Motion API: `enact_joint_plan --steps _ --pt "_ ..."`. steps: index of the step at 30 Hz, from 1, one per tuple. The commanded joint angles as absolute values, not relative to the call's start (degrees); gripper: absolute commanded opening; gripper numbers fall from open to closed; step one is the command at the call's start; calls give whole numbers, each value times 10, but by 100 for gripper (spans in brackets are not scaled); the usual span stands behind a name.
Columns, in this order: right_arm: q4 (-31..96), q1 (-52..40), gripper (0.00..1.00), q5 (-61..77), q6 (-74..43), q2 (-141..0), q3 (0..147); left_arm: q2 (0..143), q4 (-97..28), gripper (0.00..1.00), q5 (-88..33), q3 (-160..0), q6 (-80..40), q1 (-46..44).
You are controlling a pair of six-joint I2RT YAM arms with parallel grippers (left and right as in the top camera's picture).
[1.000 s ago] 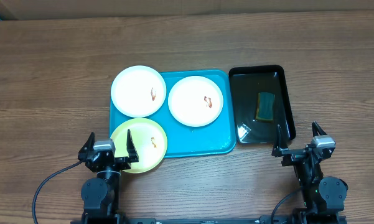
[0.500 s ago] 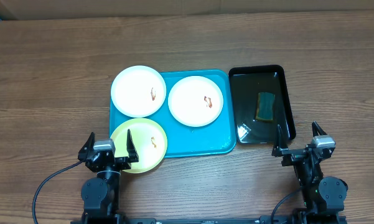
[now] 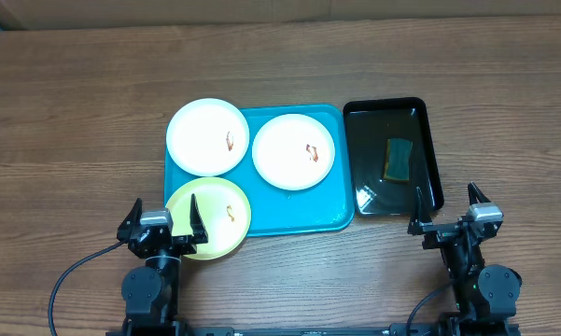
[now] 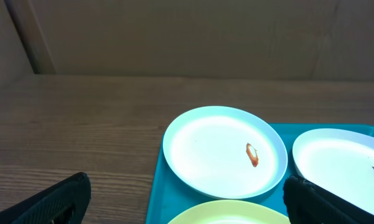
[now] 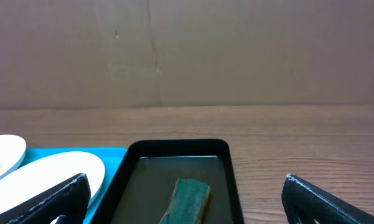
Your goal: Clean dirty plates on tray and stack at the side
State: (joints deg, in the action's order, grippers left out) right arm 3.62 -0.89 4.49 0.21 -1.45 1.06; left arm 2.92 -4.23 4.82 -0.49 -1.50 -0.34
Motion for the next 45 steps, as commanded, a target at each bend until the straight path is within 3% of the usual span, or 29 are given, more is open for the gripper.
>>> enact_joint_plan --steps 1,28,36,45 --pt "34 -13 100 41 3 -9 5 30 -40 100 57 -3 -17 -2" --pt "35 -13 100 42 3 -9 5 30 -40 100 57 -3 -17 -2" --pt "38 -13 100 105 -30 -9 6 30 -40 100 57 -3 -17 -2" --pt "182 -13 100 99 -50 -67 190 30 -40 100 57 -3 -17 -2"
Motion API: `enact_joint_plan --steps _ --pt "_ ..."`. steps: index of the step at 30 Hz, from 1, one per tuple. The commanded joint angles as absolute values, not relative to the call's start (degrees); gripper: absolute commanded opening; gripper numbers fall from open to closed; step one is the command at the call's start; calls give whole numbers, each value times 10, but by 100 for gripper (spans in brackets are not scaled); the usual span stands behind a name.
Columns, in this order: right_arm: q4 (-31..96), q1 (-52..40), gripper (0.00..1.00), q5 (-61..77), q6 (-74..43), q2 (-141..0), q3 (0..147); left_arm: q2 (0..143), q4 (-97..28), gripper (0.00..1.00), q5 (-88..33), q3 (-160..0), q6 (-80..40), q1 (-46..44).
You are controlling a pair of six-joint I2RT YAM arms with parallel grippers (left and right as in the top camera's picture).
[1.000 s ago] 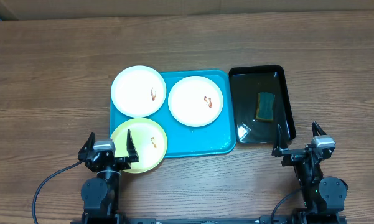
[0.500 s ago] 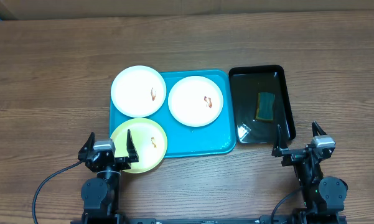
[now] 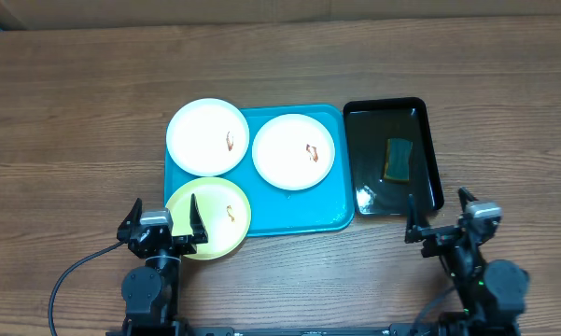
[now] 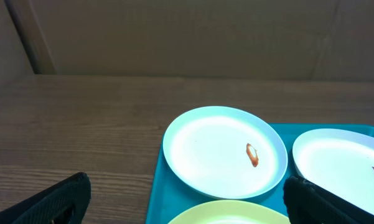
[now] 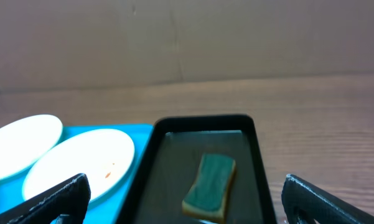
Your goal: Clean dirty plates on tray and stack at the side
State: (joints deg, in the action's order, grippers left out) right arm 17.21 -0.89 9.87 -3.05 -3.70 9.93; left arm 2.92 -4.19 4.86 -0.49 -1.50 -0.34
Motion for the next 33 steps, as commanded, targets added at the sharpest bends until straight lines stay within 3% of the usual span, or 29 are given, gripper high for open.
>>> enact_joint_plan --steps 1,15,27,28,33 --pt "201 -13 100 100 -50 -91 223 30 -40 100 57 -3 -17 -2" --pt "643 -13 100 126 -49 -668 811 30 -40 100 57 -3 -17 -2" --pt "708 -20 100 149 -74 -904 855 30 -40 100 57 -3 -17 -2" --pt "706 -22 97 139 -77 -917 855 30 -40 100 57 -3 -17 -2" --pt "698 -39 64 73 -108 -973 852 30 -40 100 57 -3 -17 -2"
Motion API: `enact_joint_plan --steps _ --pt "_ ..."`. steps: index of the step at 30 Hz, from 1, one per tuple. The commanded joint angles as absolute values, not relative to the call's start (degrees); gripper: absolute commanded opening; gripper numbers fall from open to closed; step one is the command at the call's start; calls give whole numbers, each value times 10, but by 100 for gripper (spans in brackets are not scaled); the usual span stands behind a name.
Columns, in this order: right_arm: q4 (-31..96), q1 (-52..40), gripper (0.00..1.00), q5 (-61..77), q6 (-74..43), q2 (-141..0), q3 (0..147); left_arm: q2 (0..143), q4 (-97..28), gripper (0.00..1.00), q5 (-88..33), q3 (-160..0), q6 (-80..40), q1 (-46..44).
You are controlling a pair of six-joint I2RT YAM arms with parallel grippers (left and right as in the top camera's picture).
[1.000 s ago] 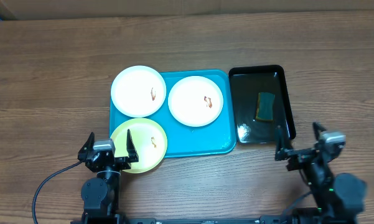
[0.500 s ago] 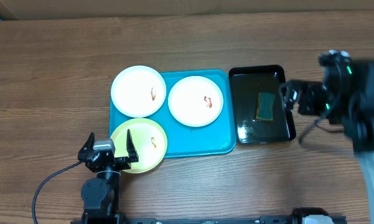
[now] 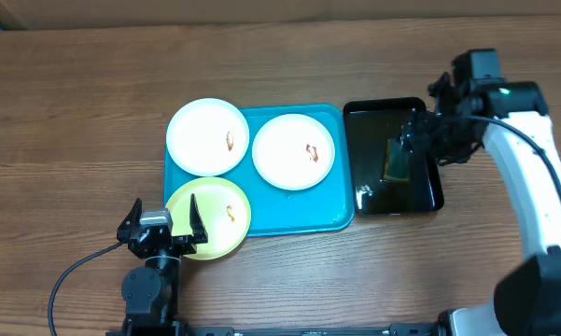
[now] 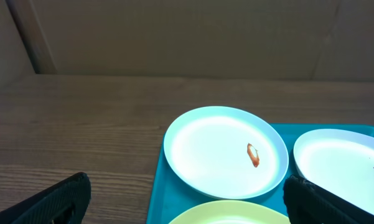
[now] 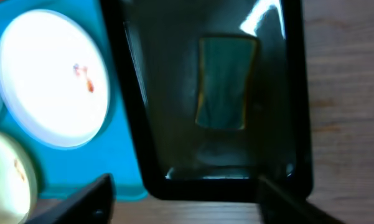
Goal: Clean dirty plates on tray and stack at the side
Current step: 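Reach the right gripper into the black tray and grasp the sponge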
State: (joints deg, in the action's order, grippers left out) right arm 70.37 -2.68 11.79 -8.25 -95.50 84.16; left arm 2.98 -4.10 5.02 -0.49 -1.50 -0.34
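Note:
A teal tray (image 3: 289,210) carries two white plates (image 3: 206,136) (image 3: 293,150) and a yellow-green plate (image 3: 210,217), each with a small red smear. A green sponge (image 3: 397,159) lies in a black bin (image 3: 389,203) of dark water right of the tray. My right gripper (image 3: 427,131) hovers open above the bin, over the sponge (image 5: 222,82), with nothing between its fingers. My left gripper (image 3: 164,229) rests open at the table's front, beside the yellow-green plate (image 4: 230,213), looking across the left white plate (image 4: 224,150).
Bare wooden tabletop (image 3: 75,140) surrounds the tray and bin, with room to the left of the tray and behind it. A cardboard wall (image 4: 174,31) stands at the table's far edge.
My right arm has moved from the table's front edge to above the black bin, its camera now looking straight down on the sponge. The left arm, plates and sponge are unmoved.
Both arms first rested at the table's front edge with open grippers. Then the right gripper stood slightly higher, seeing more of the bin. Now it hangs open over the sponge in the bin; the left arm has stayed put throughout.

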Motion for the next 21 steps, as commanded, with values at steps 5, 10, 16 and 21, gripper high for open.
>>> enact_joint_plan --steps 5,10,16,21 --pt "648 -64 54 7 -136 -1012 823 30 -40 100 57 -3 -17 -2" --pt "578 -67 83 -4 -138 -1031 778 30 -40 100 57 -3 -17 -2" --pt "479 -67 80 -4 -138 -1031 701 30 -40 100 57 -3 -17 -2" --pt "394 -67 76 3 -138 -1031 628 30 -40 100 57 -3 -17 -2"
